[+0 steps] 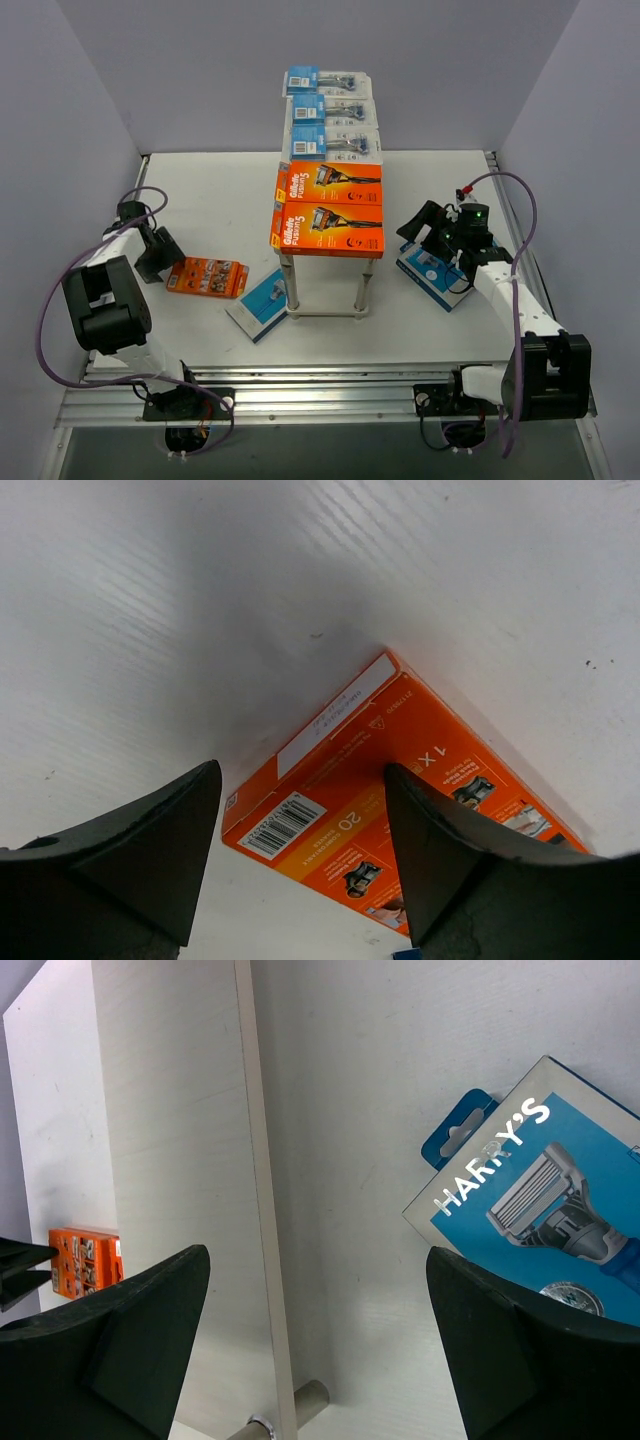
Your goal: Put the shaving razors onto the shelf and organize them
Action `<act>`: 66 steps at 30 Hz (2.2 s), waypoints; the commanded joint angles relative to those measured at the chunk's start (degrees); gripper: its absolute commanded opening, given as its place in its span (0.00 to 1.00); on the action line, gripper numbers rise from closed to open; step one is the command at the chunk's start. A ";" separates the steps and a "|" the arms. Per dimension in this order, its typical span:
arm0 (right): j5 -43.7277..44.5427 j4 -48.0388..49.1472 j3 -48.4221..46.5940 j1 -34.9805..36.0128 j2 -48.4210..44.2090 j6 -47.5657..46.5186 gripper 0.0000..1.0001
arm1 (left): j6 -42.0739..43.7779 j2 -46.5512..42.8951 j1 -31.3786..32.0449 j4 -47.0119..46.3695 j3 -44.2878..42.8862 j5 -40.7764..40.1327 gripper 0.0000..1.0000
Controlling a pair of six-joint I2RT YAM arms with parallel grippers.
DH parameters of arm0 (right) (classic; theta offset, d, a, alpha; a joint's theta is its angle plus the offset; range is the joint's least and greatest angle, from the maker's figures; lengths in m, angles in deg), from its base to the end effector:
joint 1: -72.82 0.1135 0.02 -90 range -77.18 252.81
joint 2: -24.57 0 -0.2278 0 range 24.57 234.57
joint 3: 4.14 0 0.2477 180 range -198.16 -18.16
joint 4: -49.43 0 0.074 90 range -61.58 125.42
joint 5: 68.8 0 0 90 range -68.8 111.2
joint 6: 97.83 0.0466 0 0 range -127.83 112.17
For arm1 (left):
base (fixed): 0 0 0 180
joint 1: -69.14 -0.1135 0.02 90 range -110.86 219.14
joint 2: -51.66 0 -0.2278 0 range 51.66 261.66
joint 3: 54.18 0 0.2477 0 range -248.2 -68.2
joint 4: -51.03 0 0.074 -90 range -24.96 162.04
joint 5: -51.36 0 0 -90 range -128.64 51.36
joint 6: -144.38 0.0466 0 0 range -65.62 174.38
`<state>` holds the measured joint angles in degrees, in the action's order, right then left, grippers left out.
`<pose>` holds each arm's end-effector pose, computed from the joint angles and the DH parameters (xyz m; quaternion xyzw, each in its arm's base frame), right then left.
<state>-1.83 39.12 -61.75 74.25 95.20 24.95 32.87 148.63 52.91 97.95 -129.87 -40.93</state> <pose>0.2926 0.0255 0.2263 0.1156 0.8178 0.3178 0.4656 0.3098 0.0921 0.1378 -0.3211 0.9278 0.0109 0.1898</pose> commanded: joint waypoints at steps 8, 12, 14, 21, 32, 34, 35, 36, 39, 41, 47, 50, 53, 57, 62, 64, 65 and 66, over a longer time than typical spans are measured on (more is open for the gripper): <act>-0.35 1.22 0.26 -0.38 -1.99 -0.61 0.85 | 2.80 6.91 0.14 -2.76 -3.10 12.56 0.25; 0.00 1.04 0.26 -0.46 -1.90 -0.69 0.85 | 2.89 9.72 0.23 -1.88 -4.25 14.67 0.06; 0.09 0.87 0.00 -0.46 -1.72 -0.78 0.85 | 2.89 9.82 0.14 -1.62 -4.60 14.59 0.02; 0.79 -0.27 -0.44 -0.46 -1.28 -1.31 0.85 | 1.31 7.19 0.06 -1.88 -4.25 16.43 0.02; 1.67 -2.74 -2.11 -0.46 -1.64 -1.75 0.85 | -3.44 -4.94 -0.38 -7.41 -0.03 22.05 0.02; 1.76 -3.17 -2.29 -0.46 -1.64 -1.84 0.85 | -4.49 -6.00 -0.38 -8.03 0.58 23.28 0.02; 1.76 -3.18 -2.29 -0.46 -1.72 -1.84 0.85 | -4.76 -6.78 -0.38 -8.55 0.76 23.72 0.02; 1.67 -3.09 -2.11 -0.46 -2.07 -1.75 0.85 | -5.02 -7.14 -0.38 -8.82 0.94 24.25 0.02; 1.58 -3.00 -1.67 -0.46 -2.95 -1.49 0.85 | -5.99 -7.76 -0.38 -9.88 1.29 26.10 0.02; 1.67 -3.18 -1.32 -0.46 -3.13 -1.57 0.85 | -5.56 -7.32 -0.38 -9.97 0.85 26.80 0.02; 0.00 -2.74 -0.27 -0.46 -2.52 -1.57 0.85 | -0.99 -5.65 -0.12 -7.16 -2.05 25.15 0.45; -0.97 -2.21 0.35 -0.46 -2.16 -1.92 0.85 | 0.77 -5.39 0.14 -5.23 -3.10 20.49 0.52; -1.93 -1.34 0.96 -0.38 -1.55 -2.10 0.86 | 2.00 -4.42 0.93 -4.34 -3.72 18.02 0.57; -2.99 -0.72 2.02 -0.29 -0.41 -2.63 0.86 | 4.55 -4.51 3.83 -3.55 -4.16 12.24 0.68; -3.34 -0.10 2.20 -0.20 -0.23 -3.16 0.90 | 6.14 -1.88 7.26 -3.20 -4.25 7.38 0.72; -3.86 0.25 1.67 -0.20 -0.23 -2.98 0.90 | 5.88 -0.91 7.35 -3.29 -3.81 8.08 0.73; -4.22 1.21 1.67 -0.20 -0.23 -2.81 0.90 | 5.70 0.14 7.26 -3.90 -3.64 8.95 0.73; -5.52 1.83 1.67 -0.20 -0.14 -2.54 0.90 | 5.52 0.67 7.26 -4.08 -3.46 9.31 0.74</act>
<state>-4.54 38.18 -59.50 74.25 95.09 22.98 37.26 147.45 60.49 94.17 -132.03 -30.63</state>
